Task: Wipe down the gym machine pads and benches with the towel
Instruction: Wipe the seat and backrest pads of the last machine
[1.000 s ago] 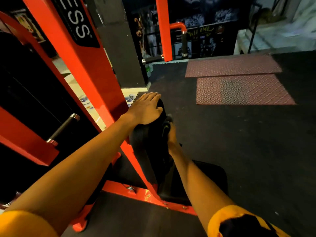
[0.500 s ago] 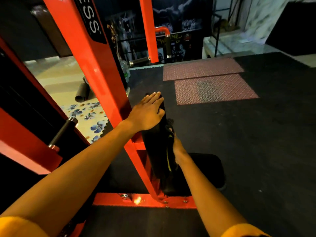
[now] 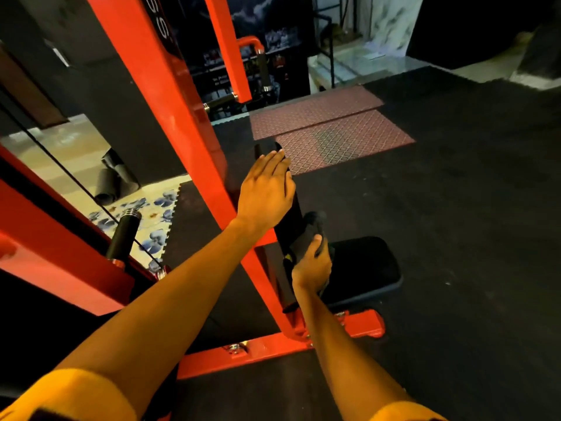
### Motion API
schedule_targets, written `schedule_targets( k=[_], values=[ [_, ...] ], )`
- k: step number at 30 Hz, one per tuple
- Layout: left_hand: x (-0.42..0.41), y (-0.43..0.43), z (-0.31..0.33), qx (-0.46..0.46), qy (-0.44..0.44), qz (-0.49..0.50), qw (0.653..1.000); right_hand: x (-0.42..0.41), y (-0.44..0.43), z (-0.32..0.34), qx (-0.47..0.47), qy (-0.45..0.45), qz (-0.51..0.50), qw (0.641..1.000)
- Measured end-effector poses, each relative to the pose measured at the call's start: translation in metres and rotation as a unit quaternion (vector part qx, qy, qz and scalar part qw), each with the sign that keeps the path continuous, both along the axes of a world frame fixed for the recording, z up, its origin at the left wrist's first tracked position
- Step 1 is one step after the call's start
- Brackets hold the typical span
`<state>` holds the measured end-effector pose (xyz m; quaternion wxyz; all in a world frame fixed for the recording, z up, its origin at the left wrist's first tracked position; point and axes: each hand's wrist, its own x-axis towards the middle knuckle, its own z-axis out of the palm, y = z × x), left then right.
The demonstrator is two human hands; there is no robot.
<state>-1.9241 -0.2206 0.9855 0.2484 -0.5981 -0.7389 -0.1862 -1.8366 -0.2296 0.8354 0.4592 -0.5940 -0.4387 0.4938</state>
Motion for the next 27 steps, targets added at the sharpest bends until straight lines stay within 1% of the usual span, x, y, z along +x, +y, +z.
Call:
schedule_targets(
  k=[2, 3, 5, 6, 8, 9, 10, 11, 12, 14, 16, 17, 19, 20, 21, 23, 25, 27],
  values=[
    [0.000, 0.000, -0.001, 0.007, -0.004, 0.003, 1.000, -0.011, -0.001, 0.022, -0.015, 0.021, -0.061, 0.998],
    [-0.001, 0.001, -0.001, 0.006, -0.005, 0.004, 1.000, -0.017, 0.000, 0.035, 0.004, 0.041, -0.086, 0.995],
    [-0.003, 0.001, -0.002, 0.001, -0.007, 0.004, 1.000, -0.027, 0.001, 0.059, 0.080, 0.073, -0.113, 0.988],
    [-0.004, 0.000, -0.003, -0.004, -0.007, 0.004, 1.000, -0.030, 0.001, 0.067, 0.117, 0.071, -0.116, 0.984],
    [-0.006, 0.001, -0.004, -0.008, -0.007, 0.001, 1.000, -0.031, 0.001, 0.063, 0.186, 0.044, -0.107, 0.976],
    [-0.006, 0.001, -0.004, -0.006, -0.005, 0.000, 1.000, -0.030, -0.001, 0.048, 0.212, 0.025, -0.098, 0.972],
    [-0.006, 0.001, -0.005, -0.001, -0.003, -0.002, 1.000, -0.029, -0.005, 0.033, 0.215, 0.003, -0.094, 0.972],
    [-0.006, 0.001, -0.005, 0.003, -0.001, -0.003, 1.000, -0.029, -0.007, 0.012, 0.214, -0.015, -0.089, 0.973],
    [-0.006, 0.001, -0.005, 0.007, 0.002, -0.004, 1.000, -0.029, -0.011, -0.008, 0.192, -0.027, -0.080, 0.978],
    [-0.007, 0.000, -0.004, 0.008, 0.007, -0.007, 1.000, -0.025, -0.014, -0.039, 0.130, -0.021, -0.054, 0.990],
    [-0.007, -0.001, -0.002, -0.002, 0.013, -0.013, 1.000, -0.017, -0.008, -0.049, 0.068, -0.032, -0.018, 0.997],
    [-0.007, -0.001, -0.001, -0.007, 0.019, -0.014, 1.000, -0.013, -0.001, -0.055, 0.052, -0.041, 0.017, 0.998],
    [-0.007, -0.003, 0.001, -0.014, 0.034, -0.013, 0.999, -0.005, 0.009, -0.050, 0.075, -0.004, 0.084, 0.994],
    [-0.006, -0.003, 0.001, -0.014, 0.041, -0.011, 0.999, -0.004, 0.020, -0.045, 0.074, 0.044, 0.092, 0.992],
    [-0.006, -0.004, 0.002, -0.015, 0.048, -0.010, 0.999, -0.004, 0.030, -0.036, 0.050, 0.101, 0.100, 0.989],
    [-0.004, -0.003, 0.003, -0.022, 0.068, -0.015, 0.997, -0.005, 0.045, -0.008, 0.015, 0.158, 0.123, 0.980],
    [-0.005, -0.003, 0.003, -0.033, 0.104, -0.027, 0.994, -0.006, 0.043, 0.023, 0.029, 0.167, 0.144, 0.975],
    [-0.006, -0.002, 0.004, -0.052, 0.140, -0.048, 0.988, -0.004, 0.027, 0.040, 0.064, 0.148, 0.133, 0.978]
  ],
)
